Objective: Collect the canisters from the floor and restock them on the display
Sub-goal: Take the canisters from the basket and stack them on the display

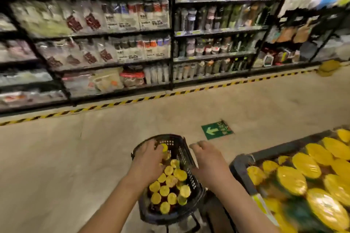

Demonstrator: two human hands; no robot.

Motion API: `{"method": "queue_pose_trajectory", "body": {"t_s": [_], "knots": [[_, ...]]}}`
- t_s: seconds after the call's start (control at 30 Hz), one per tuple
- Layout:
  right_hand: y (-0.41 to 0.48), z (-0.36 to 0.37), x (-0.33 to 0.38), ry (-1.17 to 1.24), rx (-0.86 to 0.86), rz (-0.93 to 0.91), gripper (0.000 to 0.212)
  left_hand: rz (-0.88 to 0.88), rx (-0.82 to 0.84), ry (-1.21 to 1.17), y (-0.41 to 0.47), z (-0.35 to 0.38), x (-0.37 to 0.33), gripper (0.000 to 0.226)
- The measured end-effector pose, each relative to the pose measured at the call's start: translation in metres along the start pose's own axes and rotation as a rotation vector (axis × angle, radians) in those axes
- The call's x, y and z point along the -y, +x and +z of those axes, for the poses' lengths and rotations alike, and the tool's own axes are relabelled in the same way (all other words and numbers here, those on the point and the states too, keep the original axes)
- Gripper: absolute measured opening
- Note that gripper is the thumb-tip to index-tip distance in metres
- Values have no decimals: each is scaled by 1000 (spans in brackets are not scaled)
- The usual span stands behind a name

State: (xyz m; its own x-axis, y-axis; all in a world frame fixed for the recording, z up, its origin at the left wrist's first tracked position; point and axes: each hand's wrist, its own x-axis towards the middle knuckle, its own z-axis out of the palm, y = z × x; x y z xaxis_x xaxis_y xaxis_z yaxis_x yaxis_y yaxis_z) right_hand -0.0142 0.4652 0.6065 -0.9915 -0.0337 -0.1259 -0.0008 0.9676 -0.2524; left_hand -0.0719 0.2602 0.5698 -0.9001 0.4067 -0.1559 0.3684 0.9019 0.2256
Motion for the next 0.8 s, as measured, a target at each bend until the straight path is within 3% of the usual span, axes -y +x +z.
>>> {"method": "queue_pose_trajectory", "body": {"t_s": [0.27,0.57,0.8], "knots": [[71,87,33,-30,77,148,51,35,166,-22,23,47,95,62],[104,238,-33,20,132,312,46,127,385,-30,83,177,114,65],[106,368,-89,34,122,332,42,209,473,72,126,306,112,66]]}}
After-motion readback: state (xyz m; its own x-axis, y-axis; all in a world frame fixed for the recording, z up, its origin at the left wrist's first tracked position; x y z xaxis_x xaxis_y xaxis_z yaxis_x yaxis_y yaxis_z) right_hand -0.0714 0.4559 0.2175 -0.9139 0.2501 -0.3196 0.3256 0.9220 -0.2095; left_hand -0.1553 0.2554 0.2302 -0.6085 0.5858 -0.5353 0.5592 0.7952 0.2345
